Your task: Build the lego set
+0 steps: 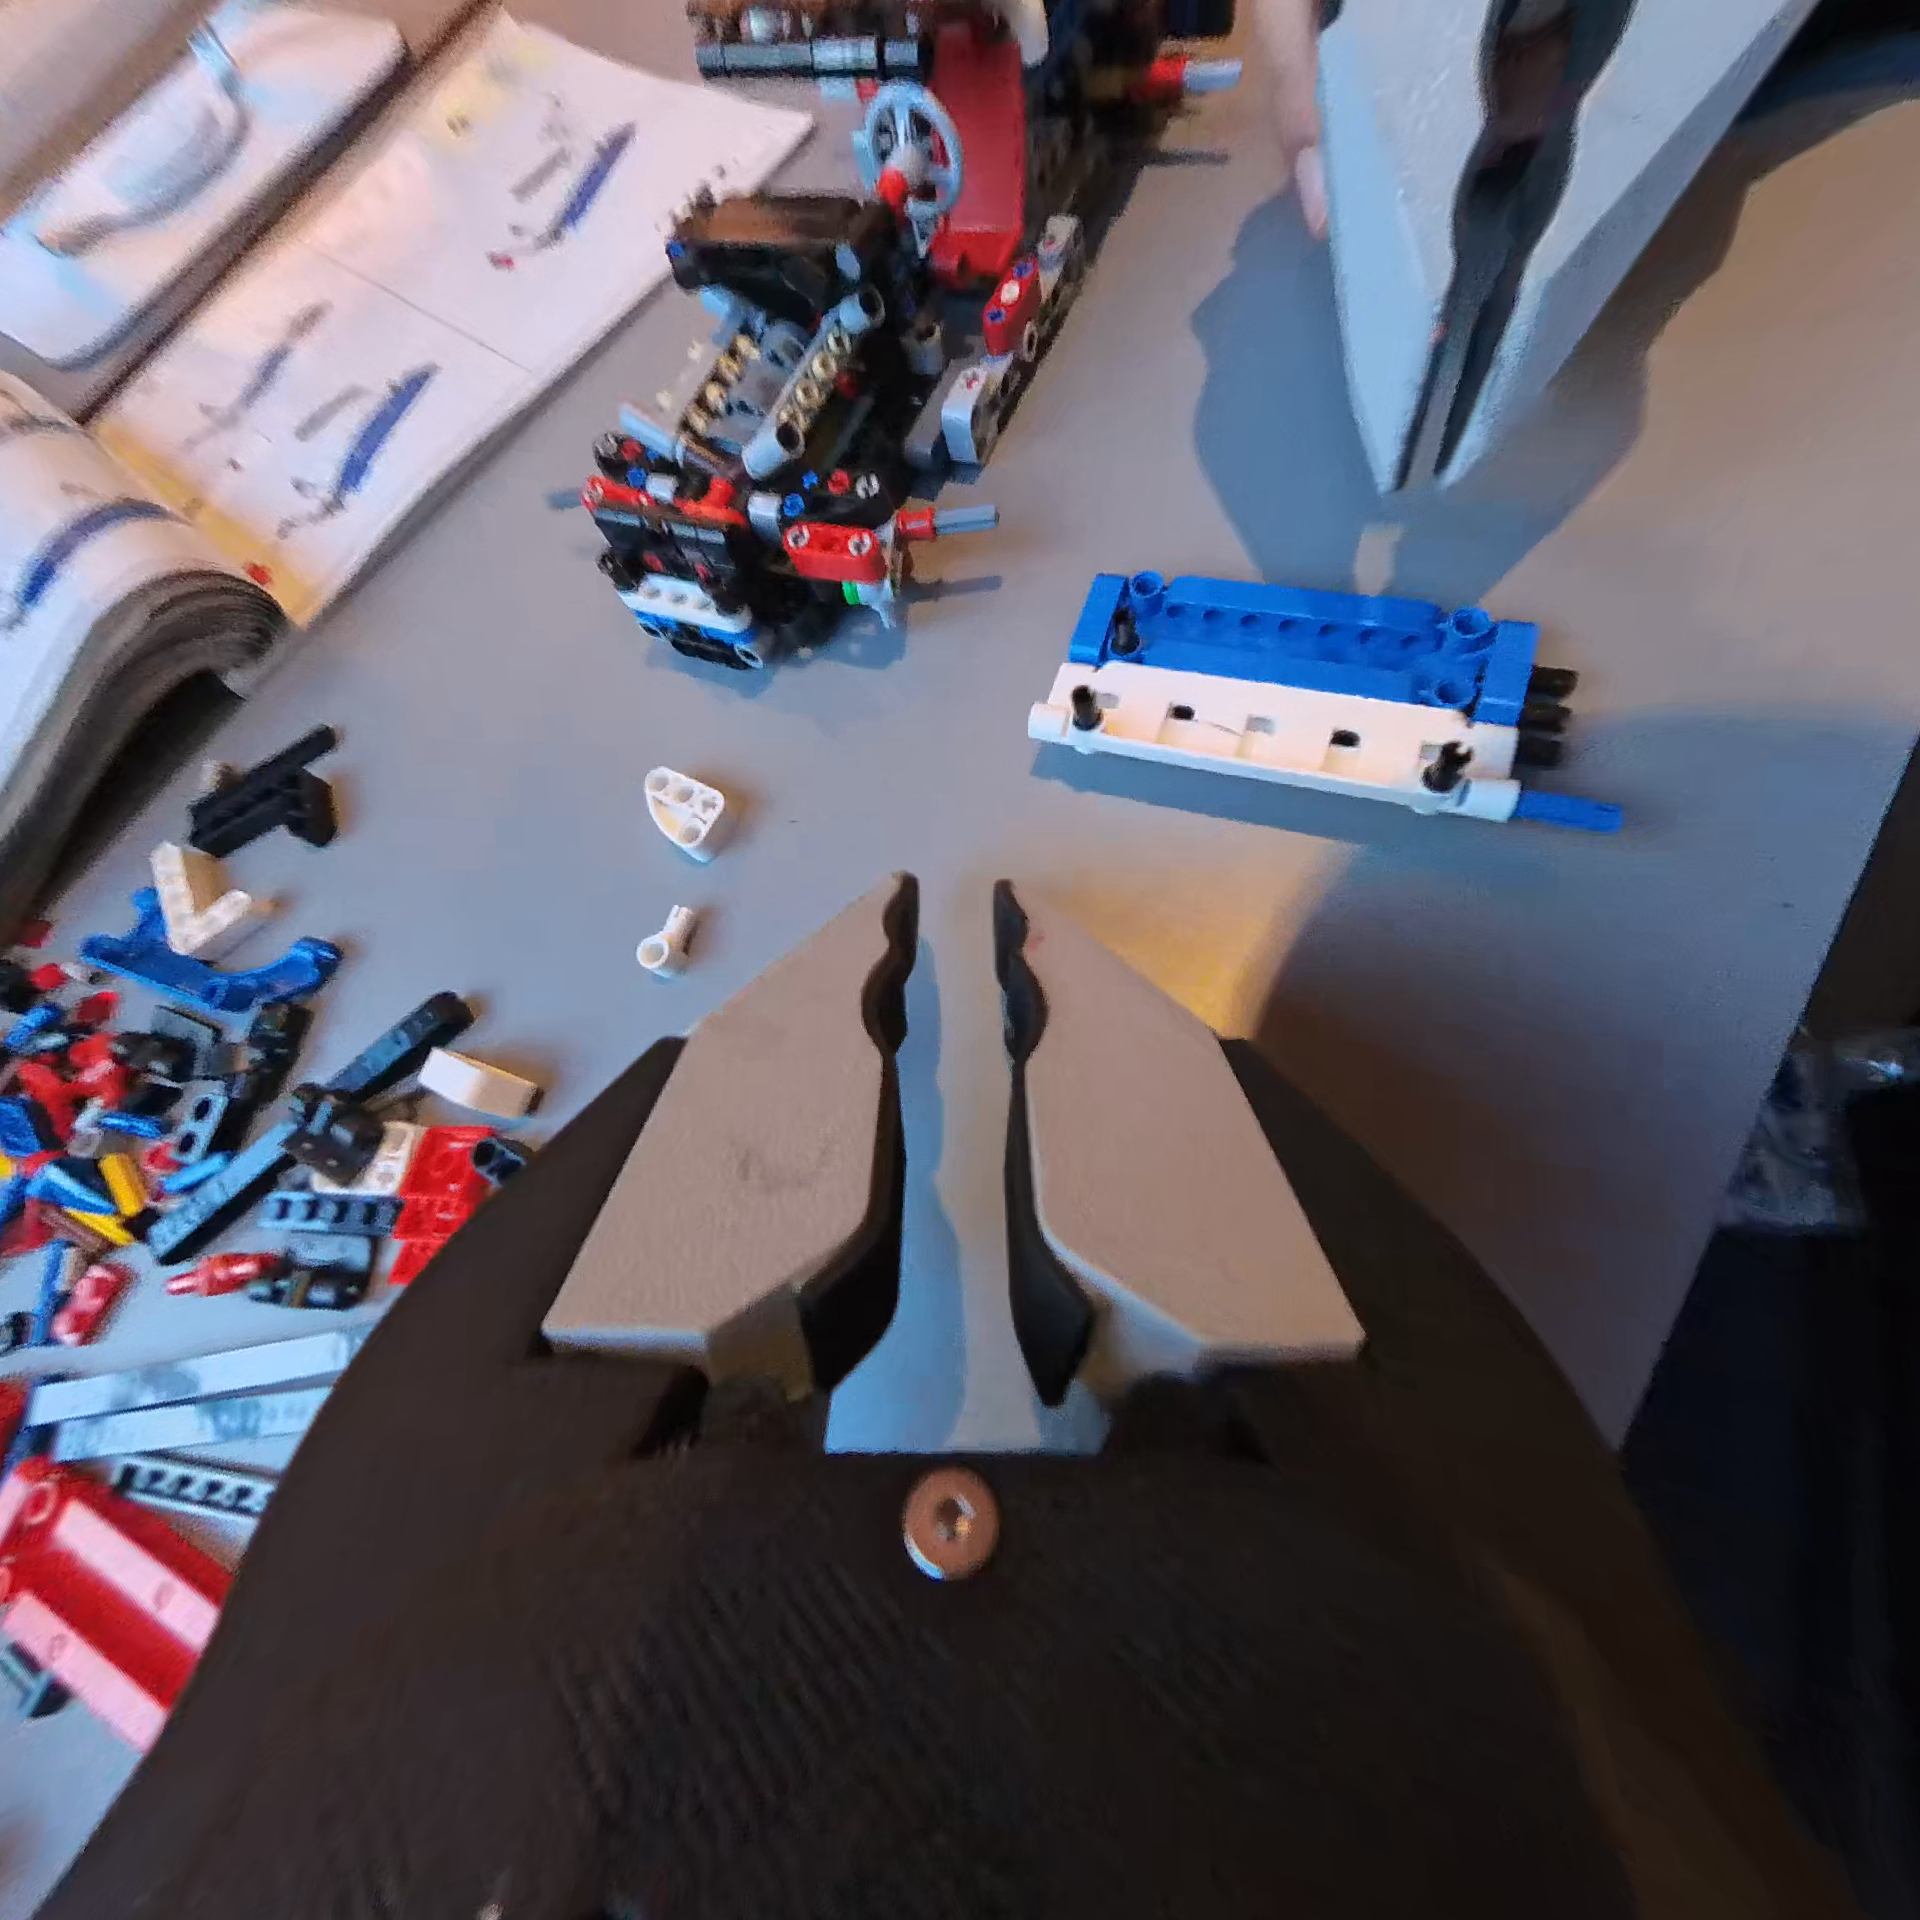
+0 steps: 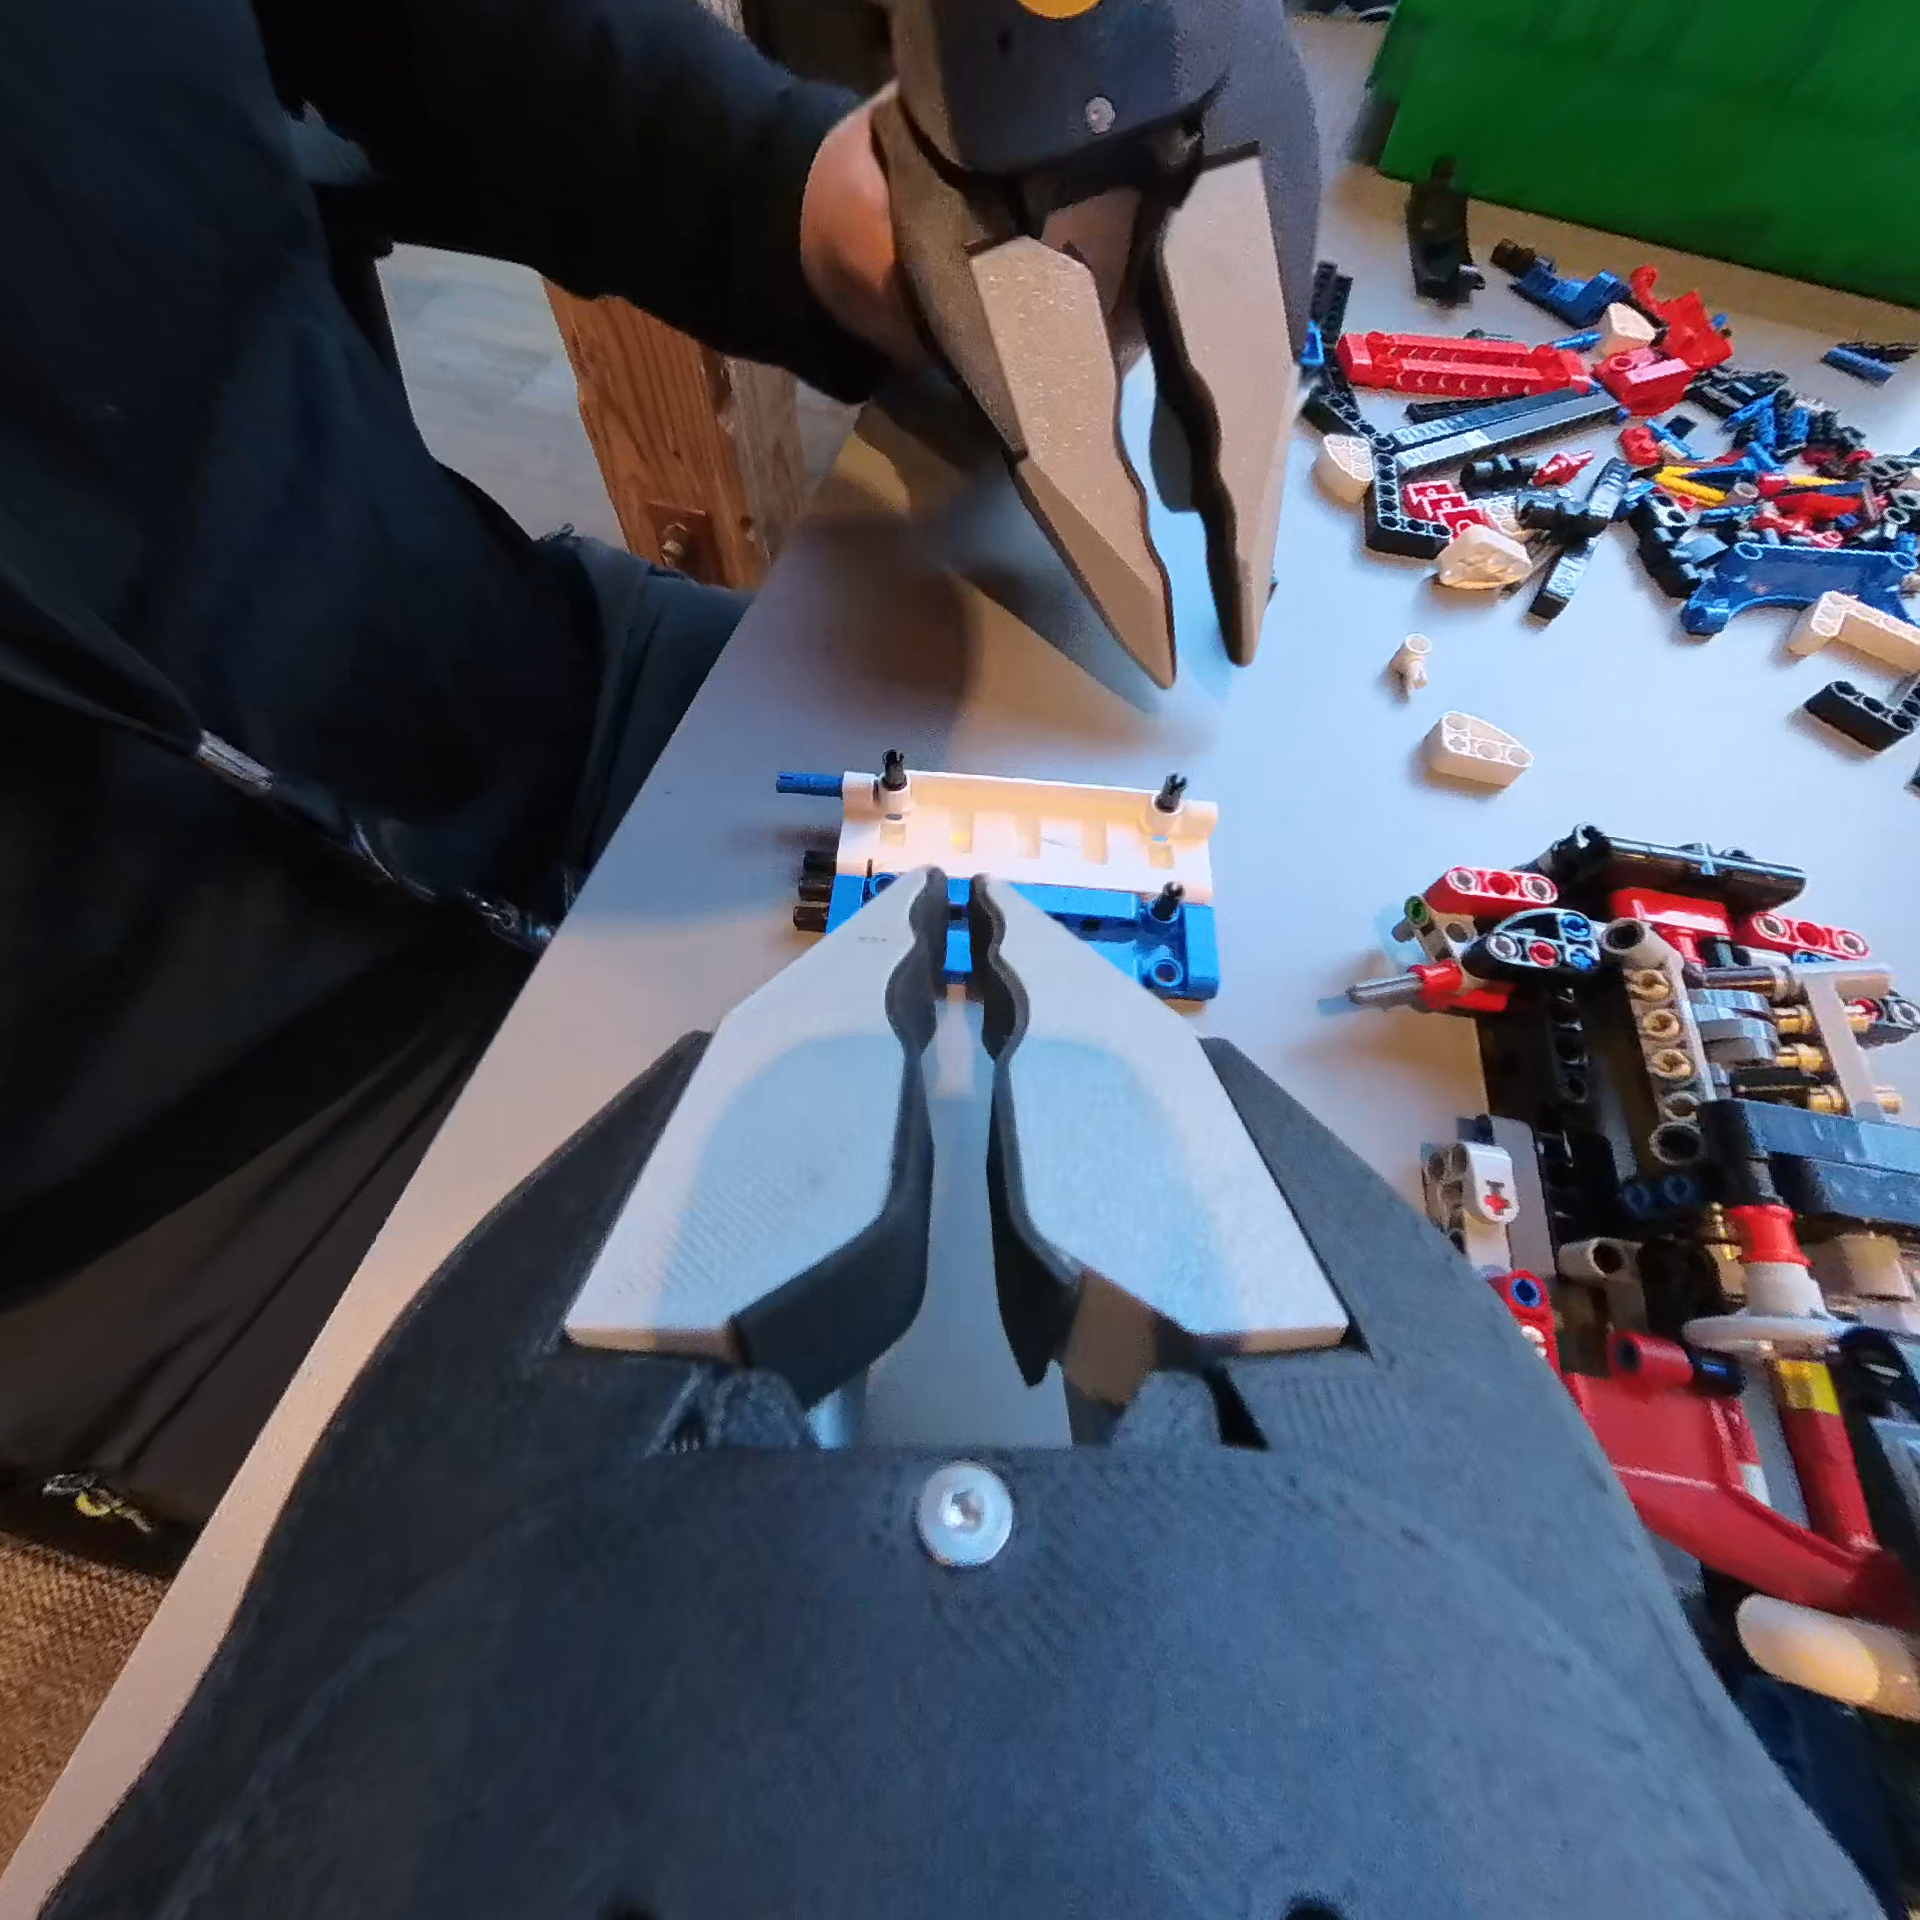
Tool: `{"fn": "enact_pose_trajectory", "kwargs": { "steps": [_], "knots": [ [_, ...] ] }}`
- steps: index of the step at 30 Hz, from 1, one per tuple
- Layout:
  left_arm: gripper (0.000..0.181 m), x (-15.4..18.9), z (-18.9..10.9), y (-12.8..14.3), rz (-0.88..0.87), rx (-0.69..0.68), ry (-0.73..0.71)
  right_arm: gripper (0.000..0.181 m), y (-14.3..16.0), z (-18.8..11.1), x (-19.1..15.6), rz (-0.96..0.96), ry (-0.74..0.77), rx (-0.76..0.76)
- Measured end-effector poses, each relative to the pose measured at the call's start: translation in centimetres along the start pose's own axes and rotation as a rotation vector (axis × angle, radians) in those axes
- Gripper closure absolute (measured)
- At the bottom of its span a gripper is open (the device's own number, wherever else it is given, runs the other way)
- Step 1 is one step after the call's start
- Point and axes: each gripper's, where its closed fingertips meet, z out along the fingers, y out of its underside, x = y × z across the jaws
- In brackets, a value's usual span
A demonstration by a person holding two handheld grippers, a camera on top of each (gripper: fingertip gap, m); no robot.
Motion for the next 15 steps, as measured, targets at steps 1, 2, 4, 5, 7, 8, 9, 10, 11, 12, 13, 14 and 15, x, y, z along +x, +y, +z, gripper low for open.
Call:
{"fn": "enact_pose_trajectory", "kwargs": {
  "steps": [1, 2, 4, 5, 7, 8, 9, 10, 11, 12, 13, 14, 15],
  "knots": [
    [0.172, -0.2, -0.1, -0.3, 0.017, 0.022, -0.021, 0.18, -0.1, -0.1, 0.1, 0.006, 0.0, 0.008],
    [0.173, -0.2, -0.1, -0.5, 0.036, 0.033, -0.031, 0.18, -0.2, -0.2, 0.3, 0.011, 0.003, 0.02],
    [0.173, 0.0, 0.0, -0.6, 0.058, 0.037, -0.022, 0.18, -0.6, -0.4, 0.6, 0.027, 0.005, 0.052],
    [0.173, 0.1, 0.1, -0.6, 0.06, 0.031, -0.016, 0.18, -0.8, -0.5, 0.7, 0.037, 0.0, 0.066],
    [0.171, 0.1, 0.1, -0.6, 0.071, 0.034, -0.024, 0.179, -1.0, -0.7, 0.8, 0.055, -0.01, 0.085],
    [0.171, -0.1, 0.0, -0.8, 0.083, 0.045, -0.04, 0.179, -1.1, -0.8, 0.9, 0.06, -0.012, 0.09],
    [0.172, -0.3, 0.0, -0.9, 0.09, 0.055, -0.054, 0.179, -1.1, -0.9, 0.9, 0.063, -0.011, 0.094],
    [0.173, -0.3, 0.0, -1.0, 0.091, 0.06, -0.053, 0.179, -1.1, -0.9, 1.0, 0.065, -0.01, 0.097],
    [0.173, -0.4, 0.0, -1.0, 0.085, 0.06, -0.049, 0.179, -1.1, -0.9, 1.1, 0.069, -0.01, 0.1],
    [0.173, -0.5, 0.0, -1.0, 0.077, 0.058, -0.048, 0.179, -1.1, -1.0, 1.2, 0.073, -0.012, 0.102],
    [0.173, -0.5, 0.0, -1.0, 0.071, 0.057, -0.045, 0.179, -1.2, -1.0, 1.2, 0.078, -0.013, 0.105],
    [0.173, -0.5, 0.1, -1.0, 0.068, 0.057, -0.043, 0.179, -1.2, -1.0, 1.3, 0.079, -0.01, 0.109],
    [0.173, -0.6, 0.0, -1.0, 0.067, 0.058, -0.048, 0.179, -1.3, -1.1, 1.4, 0.079, -0.006, 0.115]
  ]
}}
